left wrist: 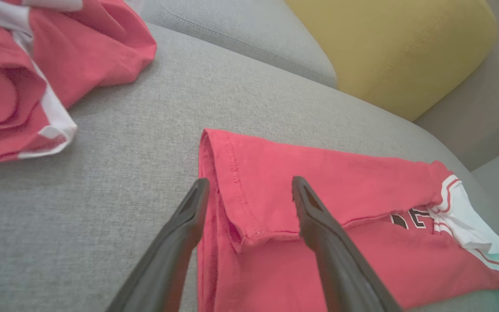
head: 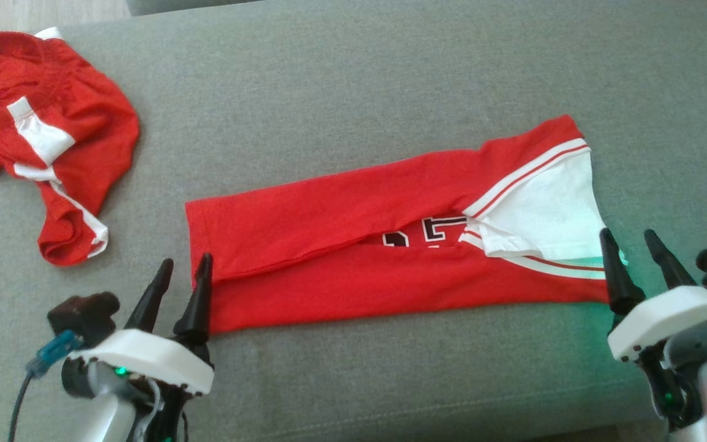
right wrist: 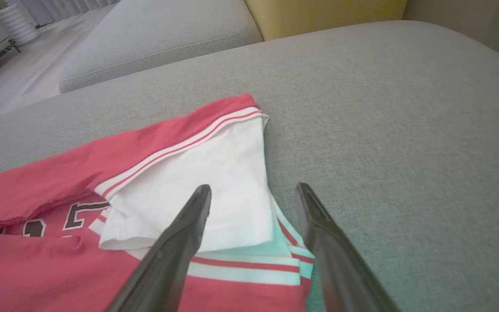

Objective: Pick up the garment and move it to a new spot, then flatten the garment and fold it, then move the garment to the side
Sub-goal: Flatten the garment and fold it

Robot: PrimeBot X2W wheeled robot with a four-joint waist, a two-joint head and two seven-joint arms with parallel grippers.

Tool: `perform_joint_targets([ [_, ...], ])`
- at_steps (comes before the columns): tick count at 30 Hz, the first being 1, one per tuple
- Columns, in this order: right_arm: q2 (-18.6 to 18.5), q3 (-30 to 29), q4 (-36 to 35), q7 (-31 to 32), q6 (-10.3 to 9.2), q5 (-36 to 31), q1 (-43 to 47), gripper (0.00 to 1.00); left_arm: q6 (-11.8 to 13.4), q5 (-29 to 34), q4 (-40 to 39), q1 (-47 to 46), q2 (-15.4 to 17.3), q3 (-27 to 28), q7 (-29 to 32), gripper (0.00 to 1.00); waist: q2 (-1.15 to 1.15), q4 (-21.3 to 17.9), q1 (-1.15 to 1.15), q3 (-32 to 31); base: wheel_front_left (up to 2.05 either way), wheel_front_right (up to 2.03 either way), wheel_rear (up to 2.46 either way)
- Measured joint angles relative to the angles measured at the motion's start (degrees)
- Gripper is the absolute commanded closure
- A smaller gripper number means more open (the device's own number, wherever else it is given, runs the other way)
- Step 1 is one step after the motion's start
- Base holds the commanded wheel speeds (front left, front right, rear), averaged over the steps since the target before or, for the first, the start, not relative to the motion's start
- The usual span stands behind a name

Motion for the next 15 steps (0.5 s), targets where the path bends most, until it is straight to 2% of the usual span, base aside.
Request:
perform_joint_targets([
  [8, 1.11, -2.89, -2.63, 0.81, 0.0, -1.26, 0.93, 0.0, 3.38, 1.19, -4.95, 2.22, -0.08, 1.83, -2.75, 0.0, 0.0, 0.54, 0.0, -0.75, 0.0, 0.0, 0.0],
  [15, -0.3, -2.71, 0.54, 8.51, 0.0, -3.58, -1.9, 0.0, 5.12, 2.61, -6.9, 2.3, -0.46, 1.6, -3.16, 0.0, 0.0, 1.44, 0.0, -0.65, 0.0, 0.0, 0.0],
])
